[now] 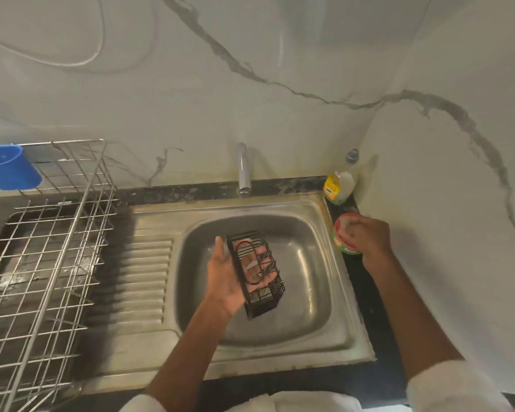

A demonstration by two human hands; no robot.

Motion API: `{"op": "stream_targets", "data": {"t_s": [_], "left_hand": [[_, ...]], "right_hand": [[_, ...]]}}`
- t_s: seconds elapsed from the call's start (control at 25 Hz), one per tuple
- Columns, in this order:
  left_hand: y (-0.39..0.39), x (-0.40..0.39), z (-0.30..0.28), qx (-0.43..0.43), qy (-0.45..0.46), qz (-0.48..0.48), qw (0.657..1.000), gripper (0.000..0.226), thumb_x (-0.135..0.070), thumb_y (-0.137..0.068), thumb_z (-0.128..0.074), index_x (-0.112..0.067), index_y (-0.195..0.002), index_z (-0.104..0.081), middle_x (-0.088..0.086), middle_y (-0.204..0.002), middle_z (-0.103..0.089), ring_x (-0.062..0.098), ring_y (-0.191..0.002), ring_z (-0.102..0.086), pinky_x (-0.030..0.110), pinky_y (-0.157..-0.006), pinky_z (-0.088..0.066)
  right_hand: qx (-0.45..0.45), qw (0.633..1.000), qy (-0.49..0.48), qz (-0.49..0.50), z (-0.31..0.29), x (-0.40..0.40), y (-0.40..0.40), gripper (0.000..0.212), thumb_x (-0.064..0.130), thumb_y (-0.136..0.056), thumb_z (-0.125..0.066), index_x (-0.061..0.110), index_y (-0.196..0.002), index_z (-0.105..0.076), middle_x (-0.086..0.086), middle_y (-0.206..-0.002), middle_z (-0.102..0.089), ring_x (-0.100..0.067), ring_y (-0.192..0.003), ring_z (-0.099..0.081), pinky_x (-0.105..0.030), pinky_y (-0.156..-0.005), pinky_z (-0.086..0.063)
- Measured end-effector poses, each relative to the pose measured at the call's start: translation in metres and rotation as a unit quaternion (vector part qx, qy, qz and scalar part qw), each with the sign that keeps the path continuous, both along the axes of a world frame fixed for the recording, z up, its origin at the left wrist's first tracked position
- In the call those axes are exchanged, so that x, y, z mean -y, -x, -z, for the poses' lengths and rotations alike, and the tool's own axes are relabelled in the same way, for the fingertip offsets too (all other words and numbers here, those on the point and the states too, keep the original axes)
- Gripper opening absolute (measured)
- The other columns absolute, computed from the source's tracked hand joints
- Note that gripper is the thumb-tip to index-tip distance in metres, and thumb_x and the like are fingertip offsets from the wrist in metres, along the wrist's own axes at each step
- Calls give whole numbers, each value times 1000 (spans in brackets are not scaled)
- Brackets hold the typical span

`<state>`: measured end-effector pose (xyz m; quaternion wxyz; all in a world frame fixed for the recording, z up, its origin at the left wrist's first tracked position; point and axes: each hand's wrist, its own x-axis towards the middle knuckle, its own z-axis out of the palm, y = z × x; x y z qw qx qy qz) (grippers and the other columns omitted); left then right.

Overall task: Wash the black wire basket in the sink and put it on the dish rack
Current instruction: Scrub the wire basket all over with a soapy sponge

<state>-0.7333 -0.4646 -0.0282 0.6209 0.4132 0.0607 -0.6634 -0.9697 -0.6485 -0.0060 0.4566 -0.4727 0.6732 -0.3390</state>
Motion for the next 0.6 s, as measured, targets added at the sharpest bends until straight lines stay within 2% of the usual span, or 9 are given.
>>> {"op": "stream_targets", "data": {"t_s": [0.08, 0.12, 0.16, 0.24, 0.32, 0.36, 0.44, 0.52, 0.6], "left_hand": [[-7, 2, 4, -47, 22, 9, 999, 101, -87, -95, -34, -5, -147, -58, 22, -146, -61, 42, -123, -61, 68, -104, -50], [-7, 3, 4, -66, 28, 13, 997, 99, -90, -93, -33, -8, -141, -60, 19, -143, -62, 42, -122, -61, 70, -102, -50], [-8, 4, 4, -80, 36, 19, 996, 100, -92, -91, -33, -9, -139, -62, 17, -139, -64, 42, -122, -60, 73, -102, -48], [-8, 5, -2, -92, 58, 42, 993, 108, -95, -86, -33, -7, -141, -62, 17, -136, -66, 44, -131, -57, 77, -100, -48], [-4, 7, -14, -73, 68, 57, 993, 111, -97, -86, -27, -7, -133, -72, 20, -135, -68, 43, -128, -63, 69, -99, -52], [-3, 7, -21, -60, 64, 59, 994, 111, -96, -88, -21, -8, -118, -80, 21, -128, -72, 40, -118, -71, 63, -97, -53], [-5, 6, -29, -27, 51, 72, 996, 112, -94, -90, -15, -8, -98, -87, 21, -113, -77, 36, -101, -78, 54, -90, -55], [-11, 6, -26, -23, 63, 78, 995, 116, -94, -89, -16, -3, -109, -84, 22, -113, -77, 35, -102, -78, 48, -87, -58], [-13, 6, -20, -24, 72, 77, 994, 116, -96, -87, -17, -2, -118, -79, 21, -114, -76, 35, -102, -76, 45, -87, -59]], "right_hand": [[224, 972, -59, -49, -30, -44, -28, 12, 2, -87, -77, 4, -98, -74, -12, -102, -77, -23, -97, -75, -31, -92, -57], [246, 962, -57, -100, -41, -61, -45, 15, 2, -86, -78, 3, -101, -74, -11, -102, -78, -24, -100, -76, -34, -93, -58], [221, 963, -33, -154, -51, -75, -64, 20, 2, -84, -79, 6, -104, -76, -7, -101, -80, -21, -99, -76, -33, -92, -58], [107, 960, 45, -254, -58, -93, -104, 31, 1, -82, -81, 17, -109, -78, 0, -100, -80, -11, -93, -76, -22, -87, -59], [-1, 947, 104, -303, -59, -103, -138, 34, 2, -85, -79, 21, -113, -76, 7, -102, -78, 5, -87, -71, -6, -78, -52], [-62, 936, 141, -317, -56, -108, -149, 31, 4, -87, -78, 22, -112, -77, 8, -102, -78, 9, -85, -67, -3, -76, -50], [-165, 894, 199, -366, -46, -115, -152, 26, 4, -88, -74, 23, -106, -80, 6, -99, -77, 1, -84, -66, -12, -79, -53], [-218, 851, 229, -419, -37, -123, -146, 28, 1, -87, -71, 20, -104, -81, 1, -99, -74, -12, -87, -67, -22, -77, -52], [-239, 856, 240, -391, -36, -122, -144, 29, -1, -86, -68, 18, -103, -82, -3, -97, -72, -18, -86, -68, -24, -75, -51]]}}
